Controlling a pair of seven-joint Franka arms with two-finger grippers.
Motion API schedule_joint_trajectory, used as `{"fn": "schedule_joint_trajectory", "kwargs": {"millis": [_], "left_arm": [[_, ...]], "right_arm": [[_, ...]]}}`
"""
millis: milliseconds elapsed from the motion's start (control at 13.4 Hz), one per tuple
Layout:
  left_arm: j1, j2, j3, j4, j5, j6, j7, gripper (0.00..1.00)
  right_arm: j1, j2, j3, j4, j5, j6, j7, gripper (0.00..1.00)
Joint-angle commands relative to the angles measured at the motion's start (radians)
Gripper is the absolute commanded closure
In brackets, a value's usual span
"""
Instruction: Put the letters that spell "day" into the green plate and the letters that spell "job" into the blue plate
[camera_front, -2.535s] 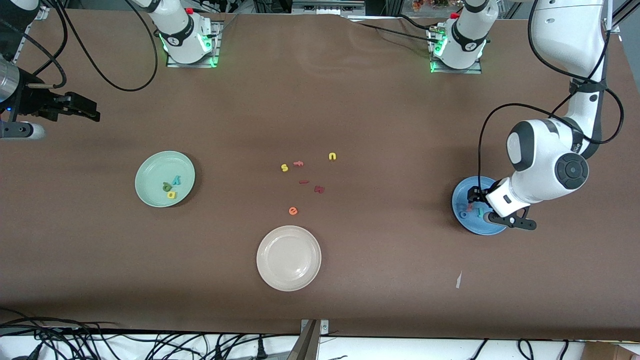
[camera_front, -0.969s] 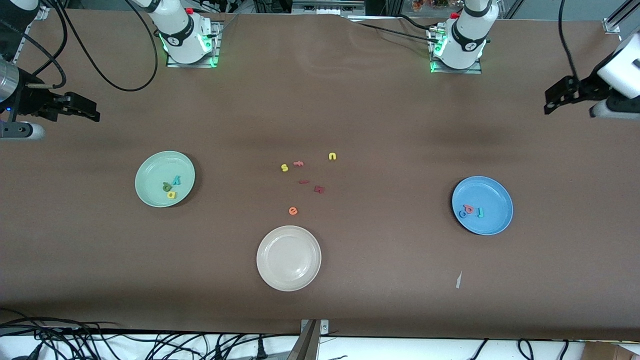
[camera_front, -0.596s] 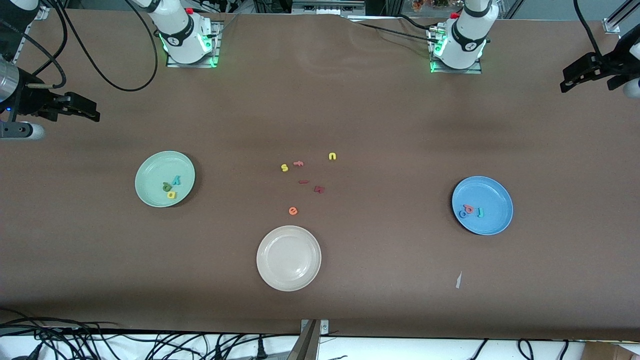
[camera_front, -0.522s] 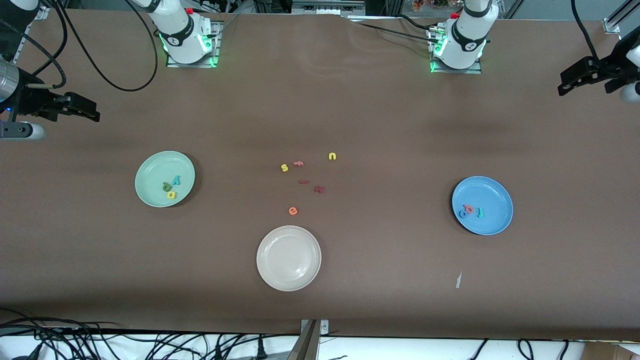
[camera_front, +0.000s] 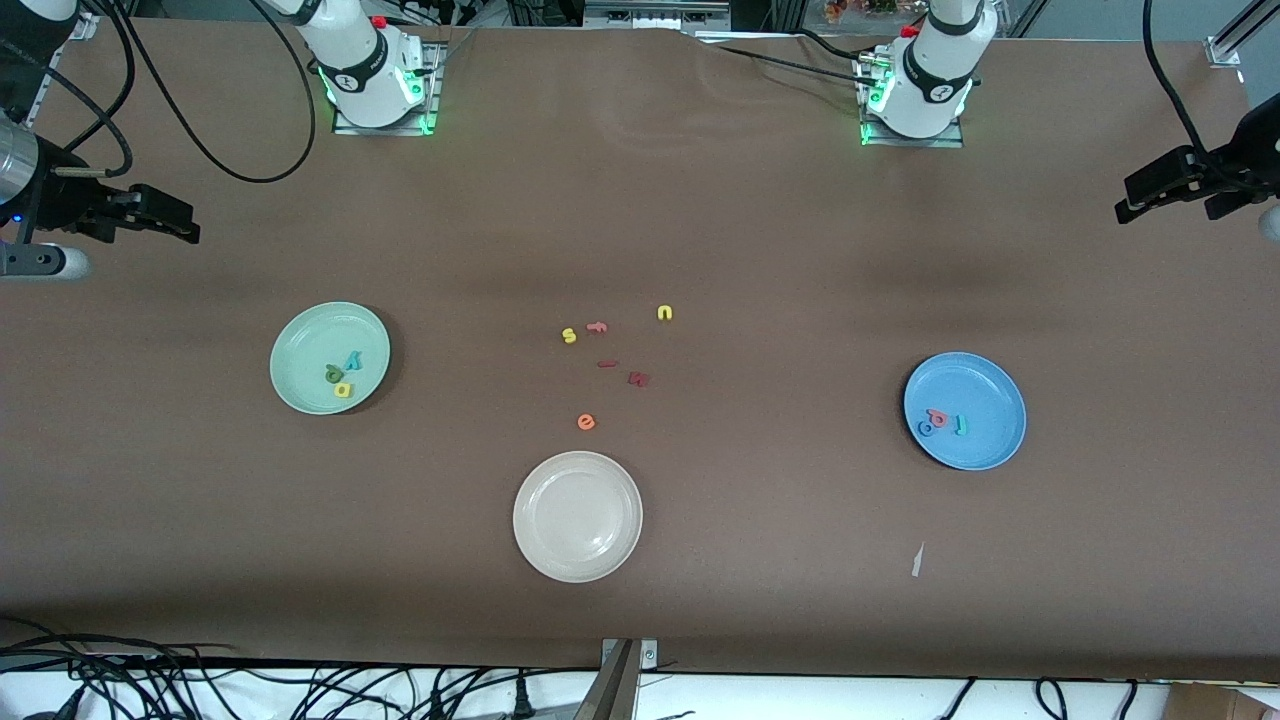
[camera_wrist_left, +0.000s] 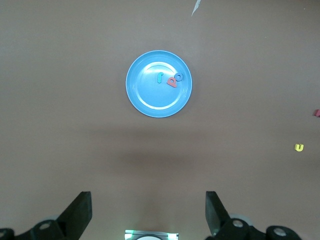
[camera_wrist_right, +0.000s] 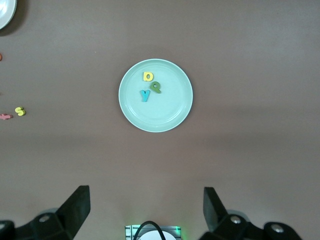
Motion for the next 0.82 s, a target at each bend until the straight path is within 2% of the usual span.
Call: {"fn": "schedule_joint_trajectory", "kwargs": {"millis": [0, 522, 746], "left_arm": [[0.009, 0.012, -0.006, 0.024, -0.020, -0.017, -0.005, 0.00], [0.000, 0.020, -0.008, 0.036, -0.005, -0.023, -0.005, 0.00], [0.003, 0.031, -0.008, 0.033, 0.010, -0.112, 0.000, 0.00]], "right_arm": [[-0.006, 0.004, 0.003, 0.014, 0.003, -0.004, 0.007, 0.00], [-0.005, 0.004, 0.004, 0.014, 0.004, -0.004, 0.004, 0.00], [-0.005, 0.004, 0.004, 0.014, 0.004, -0.003, 0.004, 0.00]]}}
